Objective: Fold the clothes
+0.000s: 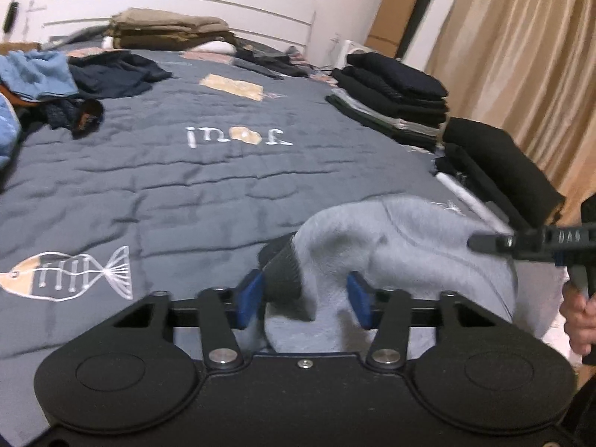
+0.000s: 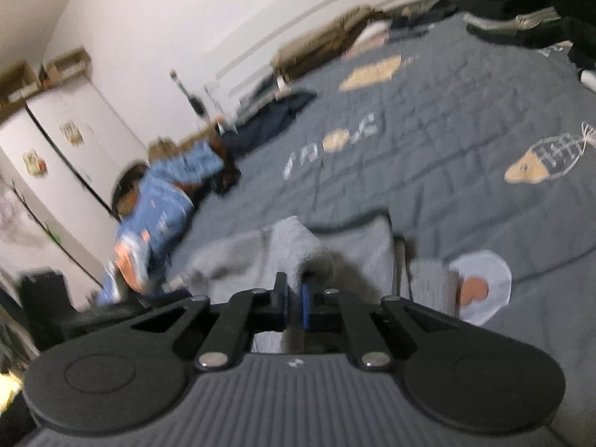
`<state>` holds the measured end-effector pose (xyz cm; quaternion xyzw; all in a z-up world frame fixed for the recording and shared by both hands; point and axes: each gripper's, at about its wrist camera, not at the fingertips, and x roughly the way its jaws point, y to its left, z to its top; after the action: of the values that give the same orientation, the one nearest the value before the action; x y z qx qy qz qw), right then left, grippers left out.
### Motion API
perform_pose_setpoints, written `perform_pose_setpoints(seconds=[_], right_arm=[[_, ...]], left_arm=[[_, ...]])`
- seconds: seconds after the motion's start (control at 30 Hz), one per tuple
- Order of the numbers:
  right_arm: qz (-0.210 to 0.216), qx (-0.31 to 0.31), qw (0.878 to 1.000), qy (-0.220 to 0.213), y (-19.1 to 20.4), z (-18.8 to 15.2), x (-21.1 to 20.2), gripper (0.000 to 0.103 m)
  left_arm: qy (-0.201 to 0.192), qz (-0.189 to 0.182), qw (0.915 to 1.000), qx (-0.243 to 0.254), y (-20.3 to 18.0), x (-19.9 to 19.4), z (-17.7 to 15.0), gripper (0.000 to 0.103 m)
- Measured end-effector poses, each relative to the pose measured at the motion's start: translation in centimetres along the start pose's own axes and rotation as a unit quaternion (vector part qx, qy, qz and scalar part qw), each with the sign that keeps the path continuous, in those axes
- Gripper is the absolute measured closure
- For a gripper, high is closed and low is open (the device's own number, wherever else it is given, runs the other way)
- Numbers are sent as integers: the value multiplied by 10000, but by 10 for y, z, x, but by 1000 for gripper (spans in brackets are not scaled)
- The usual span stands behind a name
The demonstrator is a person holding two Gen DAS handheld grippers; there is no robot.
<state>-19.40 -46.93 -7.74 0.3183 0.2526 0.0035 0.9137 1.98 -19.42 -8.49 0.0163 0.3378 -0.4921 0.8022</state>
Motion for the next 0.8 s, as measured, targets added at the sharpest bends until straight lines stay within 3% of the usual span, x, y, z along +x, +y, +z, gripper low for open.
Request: perform_pose_setpoints(seconds=[0.1,0.23,0.3,0.33,0.37,0.4,0.43,0.53,0.67,0.8], right_arm=[[19,22,10000,28,-4,2,2,97],[-172,39,9996,226,-12,-7,14,97],[-271,48,9991,327,-17,-12,21,97],[-269,91,9991,317,-18,-12,22,97],[-258,121,9992,295,-19,-12,21,97],[-246,149,9992,272,-19,-12,21,97],[-240,140,9994,220,-18,-12,20,97],[-218,37,9997,-65,-10,-11,16,97],[-199,-86,9986,-479,-4,-8,11,97],[-242,-52,9982,-555,-6,-4,15,97]], left_arm=[[75,87,9999,-92,4,8,2,57],[111,350,9989,-299,16,17,3,43],[140,326,9986,-380,23,21,3,43],[168,266,9986,-423,26,23,4,45],[189,158,9986,-472,28,25,4,54],[203,-18,9987,-474,29,27,4,68],[214,-215,9985,-455,29,29,4,88],[-200,-187,9988,-411,28,24,10,90],[-823,-75,9931,-834,39,11,21,90],[-788,7,9928,-907,44,18,25,90]])
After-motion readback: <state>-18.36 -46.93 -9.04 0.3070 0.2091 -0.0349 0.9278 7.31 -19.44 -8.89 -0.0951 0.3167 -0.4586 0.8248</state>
